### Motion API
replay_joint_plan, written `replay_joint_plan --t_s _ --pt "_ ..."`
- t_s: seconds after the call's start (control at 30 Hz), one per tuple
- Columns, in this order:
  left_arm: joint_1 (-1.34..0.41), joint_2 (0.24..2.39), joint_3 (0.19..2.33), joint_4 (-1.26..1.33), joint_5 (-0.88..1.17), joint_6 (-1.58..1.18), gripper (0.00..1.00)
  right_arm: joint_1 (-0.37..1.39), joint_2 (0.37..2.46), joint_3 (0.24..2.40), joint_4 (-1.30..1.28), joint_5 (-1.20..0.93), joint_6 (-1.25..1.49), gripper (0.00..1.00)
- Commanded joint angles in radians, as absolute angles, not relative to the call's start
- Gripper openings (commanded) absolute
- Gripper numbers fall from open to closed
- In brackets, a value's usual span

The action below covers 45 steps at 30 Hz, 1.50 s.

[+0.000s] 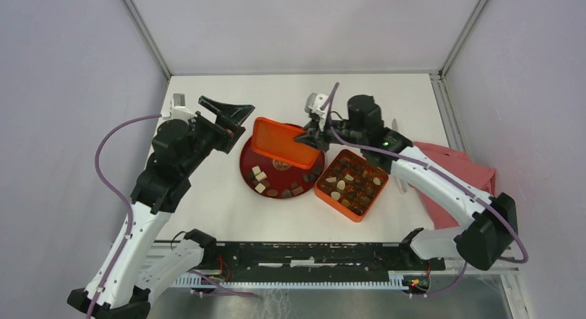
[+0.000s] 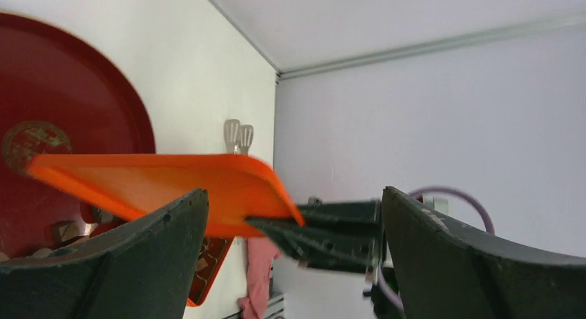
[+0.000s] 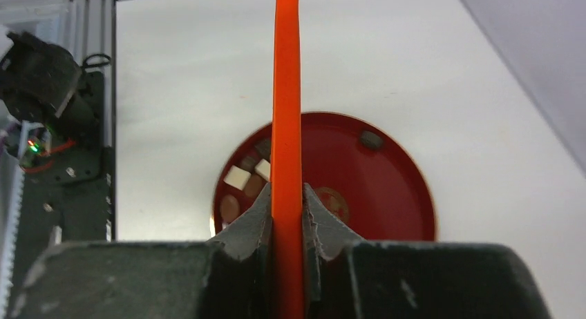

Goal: Pack the chocolate
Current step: Pick up the box lid from the center of the board, then adjust the box lid.

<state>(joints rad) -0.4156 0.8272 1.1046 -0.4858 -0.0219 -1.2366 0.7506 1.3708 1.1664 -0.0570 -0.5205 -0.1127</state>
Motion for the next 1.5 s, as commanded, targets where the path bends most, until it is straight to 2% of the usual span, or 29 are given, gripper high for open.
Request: replay_joint_plan --t_s 0.0,0.13,0.27,0.33,0.47,0.6,0.7,1.03,1.27,1.47 --pt "-0.414 0.725 1.02 -0.293 0.159 -1.024 1.0 0.608 1.192 1.131 -0.107 -0.79 -0.423 0.0" --pt "-0.415 0.632 0.82 -0.064 0.31 -1.064 1.0 0.529 1.062 1.073 -0.258 -0.707 -0.64 0.0" --pt "-0.416 0.63 0.699 0.153 0.342 -1.232 1.0 0.462 0.991 1.027 -0.294 -0.621 -0.73 0.0" --pt "-0.445 0.646 0.66 0.222 0.275 -1.309 1.0 0.437 0.965 0.996 -0.283 -0.607 -0.757 0.0" --pt "-0.588 0.676 0.615 0.346 0.001 -1.38 1.0 0.414 0.939 0.966 -0.274 -0.562 -0.791 0.0" --pt "-0.767 0.815 0.651 0.378 -0.256 -1.435 1.0 0.412 0.914 0.938 -0.263 -0.532 -0.816 0.0" --pt "-0.809 0.961 0.724 0.353 -0.263 -1.524 1.0 0.411 0.901 0.916 -0.254 -0.523 -0.833 0.0" --pt "-0.84 1.228 1.053 -0.091 -0.307 -1.697 0.99 0.417 0.892 0.857 -0.214 -0.535 -0.838 0.0" --pt "-0.841 1.379 1.205 -0.313 -0.238 -1.76 0.89 0.439 0.892 0.833 -0.186 -0.511 -0.84 0.0" --pt "-0.841 1.417 1.22 -0.317 -0.246 -1.768 0.83 0.457 0.896 0.817 -0.171 -0.506 -0.842 0.0"
